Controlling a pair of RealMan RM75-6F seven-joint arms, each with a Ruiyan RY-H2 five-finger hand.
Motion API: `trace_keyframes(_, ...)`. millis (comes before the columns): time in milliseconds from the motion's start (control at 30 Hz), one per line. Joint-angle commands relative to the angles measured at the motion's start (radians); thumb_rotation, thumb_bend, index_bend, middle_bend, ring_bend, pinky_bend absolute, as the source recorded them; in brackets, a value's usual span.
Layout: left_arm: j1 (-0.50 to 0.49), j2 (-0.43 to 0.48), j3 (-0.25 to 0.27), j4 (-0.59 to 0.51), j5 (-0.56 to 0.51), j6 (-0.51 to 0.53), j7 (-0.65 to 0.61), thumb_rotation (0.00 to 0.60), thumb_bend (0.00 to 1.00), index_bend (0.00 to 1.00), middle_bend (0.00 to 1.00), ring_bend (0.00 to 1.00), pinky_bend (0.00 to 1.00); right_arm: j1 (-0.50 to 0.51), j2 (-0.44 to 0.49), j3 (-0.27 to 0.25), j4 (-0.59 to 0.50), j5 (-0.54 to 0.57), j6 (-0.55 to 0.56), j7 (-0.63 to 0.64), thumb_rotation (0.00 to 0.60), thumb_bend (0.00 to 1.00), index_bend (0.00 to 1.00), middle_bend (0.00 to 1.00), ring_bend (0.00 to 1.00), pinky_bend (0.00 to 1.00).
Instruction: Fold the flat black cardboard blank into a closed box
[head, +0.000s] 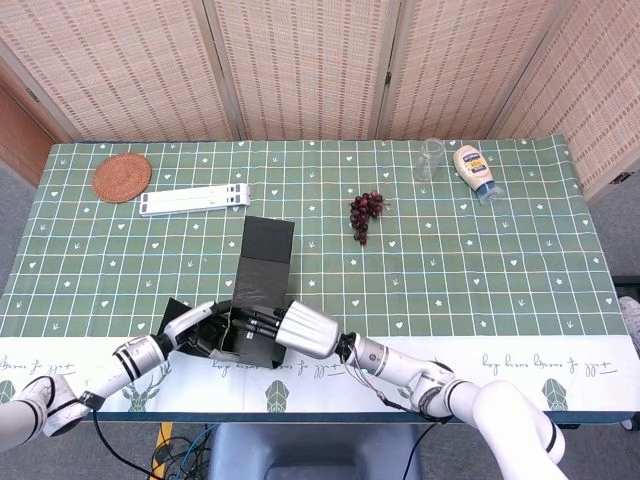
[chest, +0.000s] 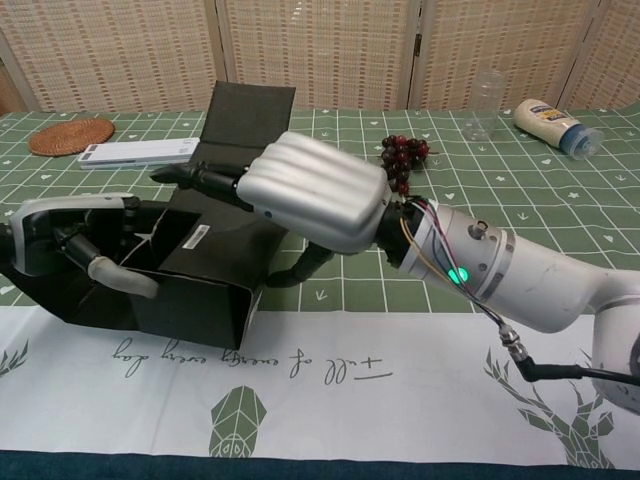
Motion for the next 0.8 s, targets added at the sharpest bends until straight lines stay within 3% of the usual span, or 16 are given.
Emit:
trace_keyframes(33, -0.001, -0.014, 0.005, 0.009, 0.004, -0.003, 0.015, 0.6, 0.13, 0.21, 0.22, 0.67, 0.88, 0.003, -0.01, -0.008, 0.013, -0.004, -0.002, 0.003, 0.6, 0.1, 0.0, 0.18, 0.71, 1.0)
trace_keyframes(233, -0.003, -0.032, 0.016, 0.022, 0.009, 0.0, 0.009, 0.6, 0.13, 0.19, 0.22, 0.66, 0.87, 0.008, -0.021, -0.016, 0.039, -0.006, 0.003, 0.02, 0.6, 0.1, 0.01, 0.2, 0.72, 1.0)
trace_keyframes(800, -0.018, -0.057, 0.044, 0.058, 0.031, 0.021, -0.011, 0.6, 0.13, 0.13, 0.18, 0.63, 0.87, 0.047, -0.041, -0.059, 0.129, -0.039, 0.032, 0.119, 0.6, 0.1, 0.25, 0.36, 0.77, 1.0)
